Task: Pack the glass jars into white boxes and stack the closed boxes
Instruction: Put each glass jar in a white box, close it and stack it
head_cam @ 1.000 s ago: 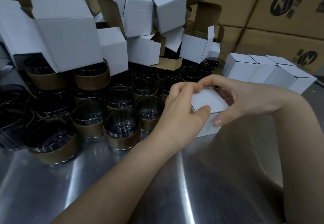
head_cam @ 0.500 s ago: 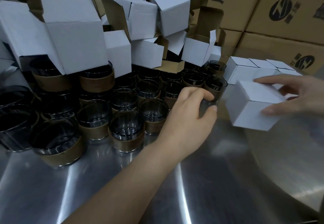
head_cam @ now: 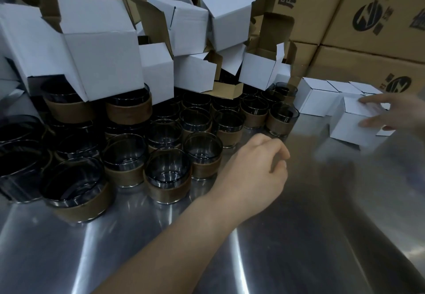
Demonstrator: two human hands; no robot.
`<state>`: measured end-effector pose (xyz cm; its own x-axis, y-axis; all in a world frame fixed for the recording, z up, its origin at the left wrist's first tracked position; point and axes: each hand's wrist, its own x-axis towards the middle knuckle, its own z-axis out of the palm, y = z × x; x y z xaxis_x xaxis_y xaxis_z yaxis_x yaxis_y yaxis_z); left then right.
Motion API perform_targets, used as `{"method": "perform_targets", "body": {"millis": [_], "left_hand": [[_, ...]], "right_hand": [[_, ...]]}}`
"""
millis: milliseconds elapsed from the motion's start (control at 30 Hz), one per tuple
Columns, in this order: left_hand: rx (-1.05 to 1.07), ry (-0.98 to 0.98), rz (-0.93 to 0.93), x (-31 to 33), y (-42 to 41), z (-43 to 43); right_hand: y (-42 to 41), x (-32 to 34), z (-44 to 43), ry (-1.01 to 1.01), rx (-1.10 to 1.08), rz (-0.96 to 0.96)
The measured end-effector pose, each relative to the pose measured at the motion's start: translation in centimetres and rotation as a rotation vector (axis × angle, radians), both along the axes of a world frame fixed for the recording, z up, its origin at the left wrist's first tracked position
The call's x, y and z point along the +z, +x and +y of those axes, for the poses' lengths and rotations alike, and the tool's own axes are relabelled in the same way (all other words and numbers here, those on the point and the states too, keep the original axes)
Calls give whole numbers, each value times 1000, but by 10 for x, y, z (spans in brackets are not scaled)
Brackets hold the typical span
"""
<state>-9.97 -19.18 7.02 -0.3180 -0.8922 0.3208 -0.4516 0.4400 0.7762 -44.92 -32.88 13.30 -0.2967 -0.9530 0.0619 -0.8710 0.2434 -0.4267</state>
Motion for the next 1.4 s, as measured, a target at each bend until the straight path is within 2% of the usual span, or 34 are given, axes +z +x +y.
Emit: {"method": "perform_targets", "body": {"millis": [133, 433, 733, 833, 967, 1067, 1167, 1267, 1400], "left_hand": [[-20, 14, -23, -2, 0, 0], [-35, 33, -89, -2, 2, 0], [-38, -1, -181, 0, 2, 2], [-43, -9, -194, 0, 1, 3], [-46, -22, -204, 0, 1, 4], [-43, -39, -194, 0, 2, 4], [-45, -55, -189, 1, 3, 4], [-40, -57, -188, 1, 4, 4], [-39, -59, -193, 3, 5, 3]], "right_hand": [[1, -3, -9, -22, -5, 72], [10, -17, -12, -184, -57, 362], [38, -29, 3, -246, -194, 416], [70, -28, 10, -465, -172, 378], [127, -20, 10, -605, 118, 126], [169, -11, 1, -564, 278, 7], [201, -5, -17, -407, 371, -40], [221, -2, -35, -278, 338, -85], [232, -1, -52, -237, 287, -71]]}}
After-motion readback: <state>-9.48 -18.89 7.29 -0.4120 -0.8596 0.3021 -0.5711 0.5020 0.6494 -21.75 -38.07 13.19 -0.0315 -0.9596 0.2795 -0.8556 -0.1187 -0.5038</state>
